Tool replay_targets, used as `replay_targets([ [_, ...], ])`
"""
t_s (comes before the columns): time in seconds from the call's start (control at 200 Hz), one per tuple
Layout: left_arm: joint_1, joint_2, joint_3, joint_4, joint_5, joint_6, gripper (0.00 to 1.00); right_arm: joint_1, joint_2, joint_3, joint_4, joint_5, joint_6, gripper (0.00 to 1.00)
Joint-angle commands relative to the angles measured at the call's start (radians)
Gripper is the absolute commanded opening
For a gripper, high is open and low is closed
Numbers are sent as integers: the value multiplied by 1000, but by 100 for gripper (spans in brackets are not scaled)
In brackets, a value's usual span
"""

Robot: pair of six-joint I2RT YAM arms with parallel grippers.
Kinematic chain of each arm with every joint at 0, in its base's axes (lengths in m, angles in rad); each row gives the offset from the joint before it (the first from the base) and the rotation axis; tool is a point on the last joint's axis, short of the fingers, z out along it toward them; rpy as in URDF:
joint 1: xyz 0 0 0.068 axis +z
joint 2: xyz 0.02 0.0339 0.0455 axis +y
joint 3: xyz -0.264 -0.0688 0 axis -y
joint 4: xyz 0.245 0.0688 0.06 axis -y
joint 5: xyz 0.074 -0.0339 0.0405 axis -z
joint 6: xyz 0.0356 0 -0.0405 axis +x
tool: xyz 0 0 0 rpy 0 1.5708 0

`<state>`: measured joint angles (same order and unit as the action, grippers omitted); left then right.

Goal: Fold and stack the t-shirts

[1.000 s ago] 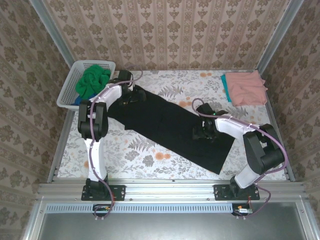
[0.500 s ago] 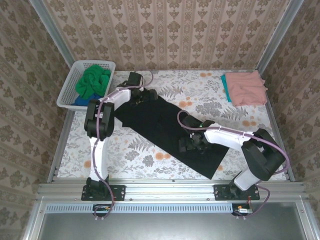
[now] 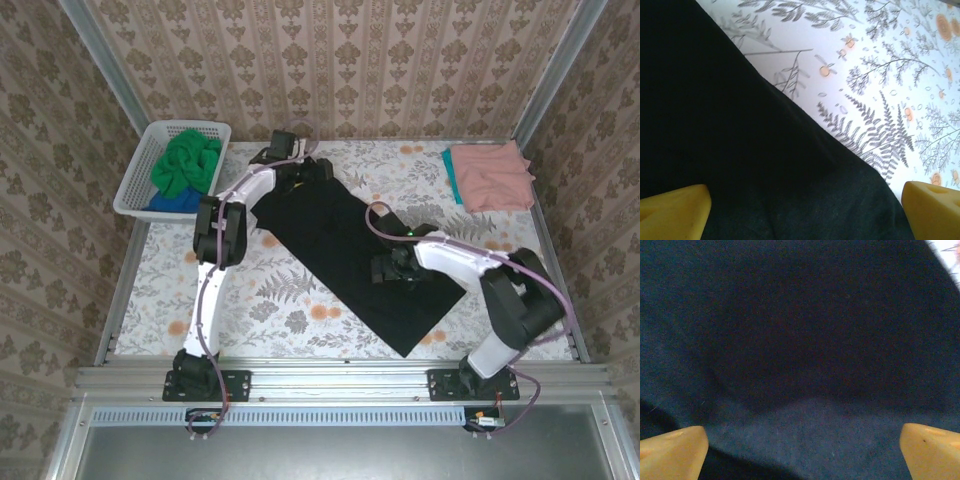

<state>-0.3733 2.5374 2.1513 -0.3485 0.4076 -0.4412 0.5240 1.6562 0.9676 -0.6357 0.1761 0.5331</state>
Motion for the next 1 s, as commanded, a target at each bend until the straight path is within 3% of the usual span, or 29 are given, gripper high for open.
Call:
replay_targets([
  [0.0, -15, 105, 62, -119, 47, 0, 100, 16, 49, 18, 9, -57, -23, 100],
  [0.17, -19, 185, 222, -139, 76, 6, 100, 132, 14, -70, 128, -205, 84, 100],
  [0.365, -32, 254, 386, -147, 130, 33, 100, 296, 40, -52, 162, -199, 225, 100],
  [0.57, -33, 205, 414, -188, 181, 114, 100, 362, 17, 30, 115, -169, 252, 100],
  [0.73, -31, 80, 286, -246, 145, 195, 100, 358, -3, 142, -23, -15, 183, 99],
  [0.88, -16, -102, 76, -184, 97, 193, 100, 350, 87, 257, 29, -4, 98, 88],
  [0.995, 7, -243, -55, -147, 72, 183, 100, 333, 232, 371, 20, -38, 37, 71],
])
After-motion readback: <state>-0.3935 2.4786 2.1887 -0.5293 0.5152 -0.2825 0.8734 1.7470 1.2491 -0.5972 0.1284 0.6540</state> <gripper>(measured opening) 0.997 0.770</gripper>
